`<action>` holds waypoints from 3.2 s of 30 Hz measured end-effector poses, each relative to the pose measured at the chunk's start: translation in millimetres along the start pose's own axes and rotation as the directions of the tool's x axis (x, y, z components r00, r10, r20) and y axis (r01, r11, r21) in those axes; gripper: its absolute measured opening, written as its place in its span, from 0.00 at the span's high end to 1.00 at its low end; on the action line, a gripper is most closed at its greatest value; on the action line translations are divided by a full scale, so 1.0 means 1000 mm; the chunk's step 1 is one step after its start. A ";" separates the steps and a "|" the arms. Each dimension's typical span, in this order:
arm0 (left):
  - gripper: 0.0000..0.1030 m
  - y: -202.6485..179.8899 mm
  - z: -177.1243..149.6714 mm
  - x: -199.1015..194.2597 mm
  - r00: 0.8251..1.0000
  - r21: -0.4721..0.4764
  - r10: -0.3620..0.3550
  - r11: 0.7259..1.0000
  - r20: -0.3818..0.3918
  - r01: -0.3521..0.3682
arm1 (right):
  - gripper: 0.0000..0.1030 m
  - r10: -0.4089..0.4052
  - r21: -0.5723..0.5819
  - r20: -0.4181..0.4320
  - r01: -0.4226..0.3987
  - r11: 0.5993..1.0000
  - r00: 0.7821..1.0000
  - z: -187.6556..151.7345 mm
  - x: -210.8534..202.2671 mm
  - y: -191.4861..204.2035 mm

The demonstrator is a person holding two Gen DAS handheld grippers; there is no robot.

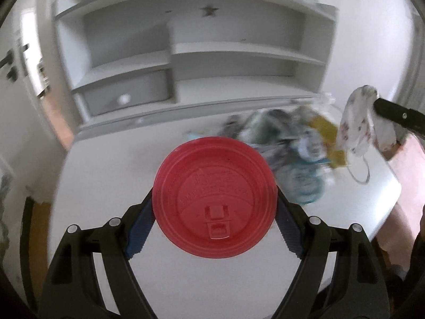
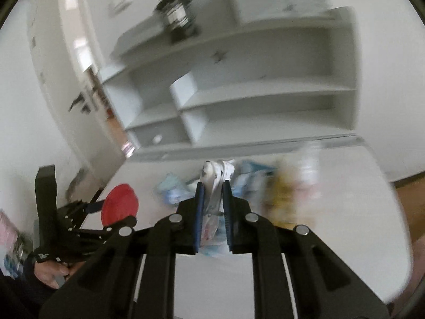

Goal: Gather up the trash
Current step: 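Carry both items to the black bin and open both grippers over it, then return to the desk and grasp the clear plastic bag with the right gripper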

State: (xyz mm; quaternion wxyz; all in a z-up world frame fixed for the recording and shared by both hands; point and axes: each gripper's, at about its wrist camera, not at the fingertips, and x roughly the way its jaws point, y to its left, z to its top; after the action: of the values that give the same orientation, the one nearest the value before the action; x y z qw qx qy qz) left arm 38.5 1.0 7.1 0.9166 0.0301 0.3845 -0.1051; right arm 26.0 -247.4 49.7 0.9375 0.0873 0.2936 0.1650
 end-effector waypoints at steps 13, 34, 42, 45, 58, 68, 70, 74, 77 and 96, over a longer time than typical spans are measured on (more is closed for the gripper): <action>0.22 -0.269 0.007 0.011 0.891 0.348 -0.446 0.825 -0.083 0.446 | 0.86 -0.524 0.399 -0.066 0.503 0.766 0.849 -0.133 -0.156 -0.237; 0.22 -0.567 -0.151 0.186 0.668 0.474 -0.448 0.475 -0.595 0.741 | 0.86 -0.426 0.662 -0.494 0.645 0.382 0.758 -0.371 -0.182 -0.431; 0.11 -0.573 -0.158 0.166 0.666 0.499 -0.460 0.442 -0.587 0.745 | 0.64 -0.435 0.670 -0.477 0.636 0.383 0.764 -0.367 -0.184 -0.430; 0.11 -0.572 -0.157 0.165 0.672 0.505 -0.456 0.444 -0.584 0.740 | 0.27 -0.471 0.668 -0.462 0.645 0.372 0.751 -0.361 -0.190 -0.428; 0.07 -0.513 -0.115 0.083 0.683 0.506 -0.543 0.461 -0.489 0.729 | 0.18 -0.606 0.573 -0.405 0.707 0.416 0.685 -0.313 -0.207 -0.394; 0.06 -0.323 -0.048 -0.005 0.822 0.511 -0.539 0.661 -0.185 0.549 | 0.11 -0.535 0.381 -0.120 0.536 0.753 0.836 -0.178 -0.145 -0.248; 0.06 -0.269 -0.034 -0.005 0.888 0.473 -0.446 0.761 -0.115 0.443 | 0.11 -0.459 0.319 -0.087 0.461 0.828 0.884 -0.155 -0.119 -0.212; 0.06 -0.169 -0.018 0.001 0.966 0.318 -0.257 0.913 -0.044 0.257 | 0.11 -0.324 0.159 -0.064 0.330 0.930 0.944 -0.117 -0.068 -0.142; 0.06 -0.094 -0.016 0.004 0.988 0.155 -0.146 0.976 -0.042 0.151 | 0.12 -0.231 0.053 -0.061 0.234 0.971 0.971 -0.089 -0.031 -0.097; 0.06 0.059 -0.035 0.014 0.994 -0.138 0.005 0.990 -0.105 -0.019 | 0.22 -0.129 0.097 -0.289 0.163 0.982 0.948 -0.001 0.115 -0.117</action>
State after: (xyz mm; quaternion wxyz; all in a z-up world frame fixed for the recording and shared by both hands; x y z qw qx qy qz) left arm 36.4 61.4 -29.3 0.8957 -0.0262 0.4382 -0.0708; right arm 144.6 -315.0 -41.6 0.8888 0.0971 0.4392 0.0878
